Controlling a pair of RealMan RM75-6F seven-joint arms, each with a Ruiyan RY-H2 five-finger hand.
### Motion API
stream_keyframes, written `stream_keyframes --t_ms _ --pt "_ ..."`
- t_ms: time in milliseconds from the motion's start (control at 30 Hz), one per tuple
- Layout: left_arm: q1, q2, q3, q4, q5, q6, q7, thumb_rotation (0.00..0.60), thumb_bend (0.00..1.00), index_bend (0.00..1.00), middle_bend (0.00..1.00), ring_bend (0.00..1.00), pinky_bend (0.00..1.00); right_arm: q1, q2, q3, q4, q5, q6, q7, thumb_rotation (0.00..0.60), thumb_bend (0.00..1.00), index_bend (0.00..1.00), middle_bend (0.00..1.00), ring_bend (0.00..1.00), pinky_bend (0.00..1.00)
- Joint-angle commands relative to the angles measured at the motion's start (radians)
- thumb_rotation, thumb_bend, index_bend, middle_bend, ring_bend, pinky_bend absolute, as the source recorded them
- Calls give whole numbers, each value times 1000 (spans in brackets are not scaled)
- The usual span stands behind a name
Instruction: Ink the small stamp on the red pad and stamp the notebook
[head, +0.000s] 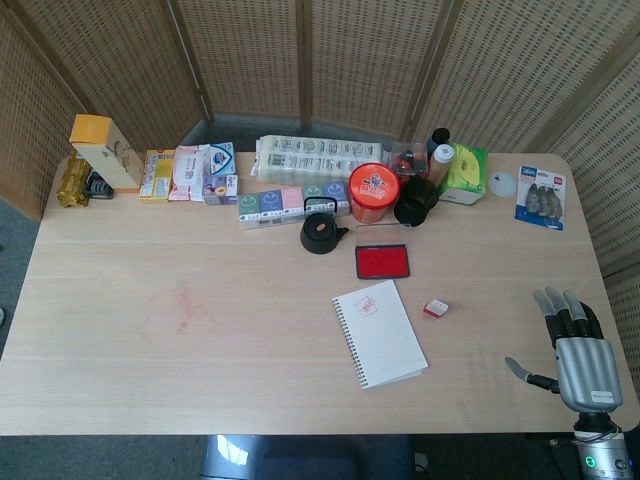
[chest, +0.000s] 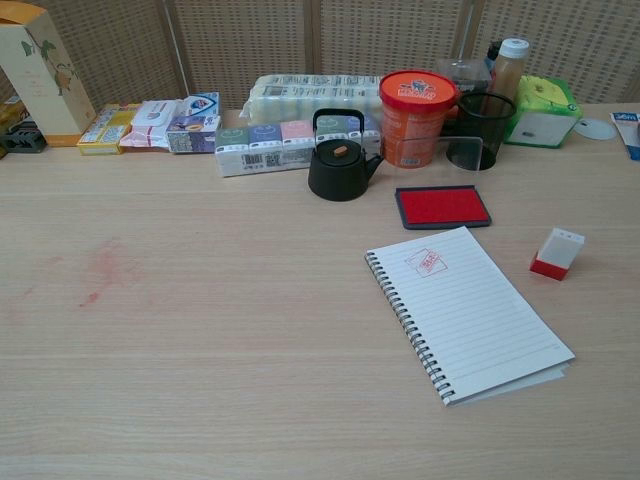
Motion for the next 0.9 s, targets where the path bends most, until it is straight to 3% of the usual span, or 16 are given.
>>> stream_keyframes --t_ms 33,267,467,567,733,800,900 --pt "0 0 0 -1 -1 -1 0 600 53 0 0 0 74 0 0 0 1 1 -1 0 368 0 57 33 51 112" --pt "1 0 0 -2 1 3 0 600 54 0 0 0 74 3 -2 -1 5 3 -8 -2 366 0 57 51 69 122" --pt "2 2 -1 0 -2 4 -9 600 53 0 0 0 74 9 -16 6 18 -10 0 -1 372 0 57 221 253 236" --pt "3 4 -2 3 -8 4 -18 600 53 0 0 0 74 29 -52 25 61 -30 11 16 423 0 57 418 454 401" --pt "2 4 -4 4 -12 1 -22 600 54 0 0 0 74 78 -122 58 161 -55 7 53 556 0 56 783 879 928" --pt "0 4 -5 2 -15 -3 -18 600 54 0 0 0 74 99 -147 72 187 -58 0 64 591 0 54 872 972 995" --pt "-5 2 -6 -1 -22 -16 -7 600 54 0 0 0 74 149 -188 102 212 -42 -46 47 600 0 58 957 1000 1000"
